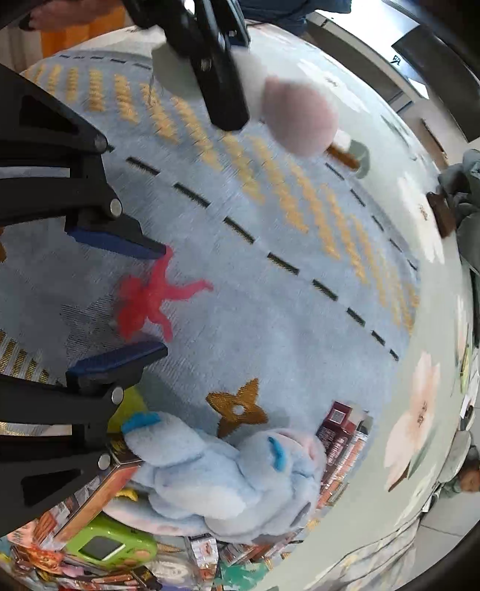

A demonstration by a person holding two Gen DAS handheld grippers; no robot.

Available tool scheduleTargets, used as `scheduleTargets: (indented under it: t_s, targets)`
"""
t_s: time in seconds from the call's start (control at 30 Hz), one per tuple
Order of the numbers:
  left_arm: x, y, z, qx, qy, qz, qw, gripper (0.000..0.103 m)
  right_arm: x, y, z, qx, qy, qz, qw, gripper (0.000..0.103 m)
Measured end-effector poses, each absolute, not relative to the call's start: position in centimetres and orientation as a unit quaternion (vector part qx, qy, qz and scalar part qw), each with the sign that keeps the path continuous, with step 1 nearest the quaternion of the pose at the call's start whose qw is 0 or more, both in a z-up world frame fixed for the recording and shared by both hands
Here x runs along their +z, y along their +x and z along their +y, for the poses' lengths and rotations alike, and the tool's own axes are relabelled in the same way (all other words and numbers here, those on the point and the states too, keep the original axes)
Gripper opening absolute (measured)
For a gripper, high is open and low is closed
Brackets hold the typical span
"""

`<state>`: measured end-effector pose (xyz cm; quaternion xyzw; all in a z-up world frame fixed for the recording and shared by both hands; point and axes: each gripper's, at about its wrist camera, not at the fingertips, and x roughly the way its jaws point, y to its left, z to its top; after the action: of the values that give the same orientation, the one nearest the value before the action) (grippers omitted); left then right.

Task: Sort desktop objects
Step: 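Grasp the red plastic figure with the right gripper while left holds plush, then carry plush and red figure to the gold plate and release both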

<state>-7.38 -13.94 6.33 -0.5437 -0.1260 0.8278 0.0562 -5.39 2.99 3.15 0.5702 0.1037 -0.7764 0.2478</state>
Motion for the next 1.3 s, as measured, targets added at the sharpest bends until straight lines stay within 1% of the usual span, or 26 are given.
scheduleTargets:
  t_s: [0.13, 0.2, 0.4, 0.5, 0.63, 0.87, 1.03, 1.3]
  targets:
    - [7.2, -6.2, -13.1, 0.832, -0.539, -0.123, 0.055, 0.034, 4.0, -4.3, 5.5, -0.768, 0.581, 0.026, 0.268, 0.03]
    - [7.6, -5.7, -12.5, 0.832, -0.539, -0.12, 0.058, 0.034, 4.6, -3.1, 6.4, -0.768, 0.581, 0.006, 0.271, 0.03]
    - [8.7, -3.3, -8.4, 0.825, -0.55, -0.108, 0.076, 0.034, 7.2, 2.1, 10.2, -0.764, 0.584, -0.02, 0.273, 0.03]
    - [9.3, -2.0, -5.1, 0.821, -0.554, -0.095, 0.098, 0.034, 8.3, 4.9, 13.2, -0.762, 0.59, -0.035, 0.266, 0.03]
    - [10.1, -0.4, 1.4, 0.809, -0.563, -0.072, 0.152, 0.034, 9.7, 8.6, 18.9, -0.762, 0.602, -0.068, 0.227, 0.03]
    - [11.4, 1.6, 13.1, 0.786, -0.563, -0.05, 0.25, 0.034, 12.4, 14.5, 32.0, -0.768, 0.614, -0.14, 0.118, 0.03]
    - [12.5, 3.3, 21.9, 0.765, -0.558, -0.036, 0.32, 0.034, 15.3, 17.2, 40.9, -0.788, 0.59, -0.174, 0.035, 0.03]
    - [13.9, 3.7, 32.0, 0.746, -0.543, -0.04, 0.383, 0.034, 18.9, 18.8, 52.2, -0.811, 0.537, -0.216, -0.082, 0.03]
